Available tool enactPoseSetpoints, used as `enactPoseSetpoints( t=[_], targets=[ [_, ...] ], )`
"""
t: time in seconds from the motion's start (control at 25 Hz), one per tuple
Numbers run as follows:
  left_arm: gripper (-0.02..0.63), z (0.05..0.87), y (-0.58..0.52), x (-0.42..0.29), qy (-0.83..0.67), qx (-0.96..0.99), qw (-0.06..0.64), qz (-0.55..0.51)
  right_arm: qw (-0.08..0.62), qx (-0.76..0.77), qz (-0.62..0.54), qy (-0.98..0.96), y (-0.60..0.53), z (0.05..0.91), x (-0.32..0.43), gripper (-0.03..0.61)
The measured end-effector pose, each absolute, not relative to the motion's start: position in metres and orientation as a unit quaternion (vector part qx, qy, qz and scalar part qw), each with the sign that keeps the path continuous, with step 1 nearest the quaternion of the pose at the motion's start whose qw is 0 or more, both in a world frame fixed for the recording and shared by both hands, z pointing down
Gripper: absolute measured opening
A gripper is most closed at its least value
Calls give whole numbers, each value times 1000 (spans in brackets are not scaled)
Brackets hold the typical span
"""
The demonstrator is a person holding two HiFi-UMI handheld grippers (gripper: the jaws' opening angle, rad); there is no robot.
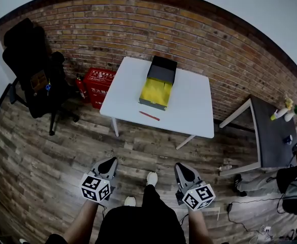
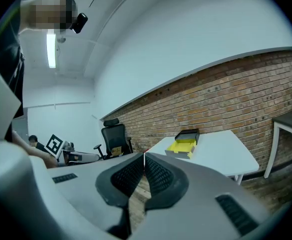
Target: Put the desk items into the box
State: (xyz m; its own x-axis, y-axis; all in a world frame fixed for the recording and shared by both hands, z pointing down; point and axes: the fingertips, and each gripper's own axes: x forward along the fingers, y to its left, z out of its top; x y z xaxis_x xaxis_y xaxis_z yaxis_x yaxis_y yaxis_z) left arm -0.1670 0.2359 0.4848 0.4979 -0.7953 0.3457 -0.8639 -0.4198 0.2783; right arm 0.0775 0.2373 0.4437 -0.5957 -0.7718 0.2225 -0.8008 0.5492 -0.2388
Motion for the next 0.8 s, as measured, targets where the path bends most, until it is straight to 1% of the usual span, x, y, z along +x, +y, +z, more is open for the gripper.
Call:
enactPoseSetpoints(
  t=[0.32, 0.8],
  targets=[
    [14, 487, 170, -144, -502, 833, 217, 81, 50, 435, 162, -884, 166, 449, 97, 23],
    [14, 486, 80, -88, -523, 820, 213, 95, 58, 385, 168, -906, 60, 462, 132, 22]
  ],
)
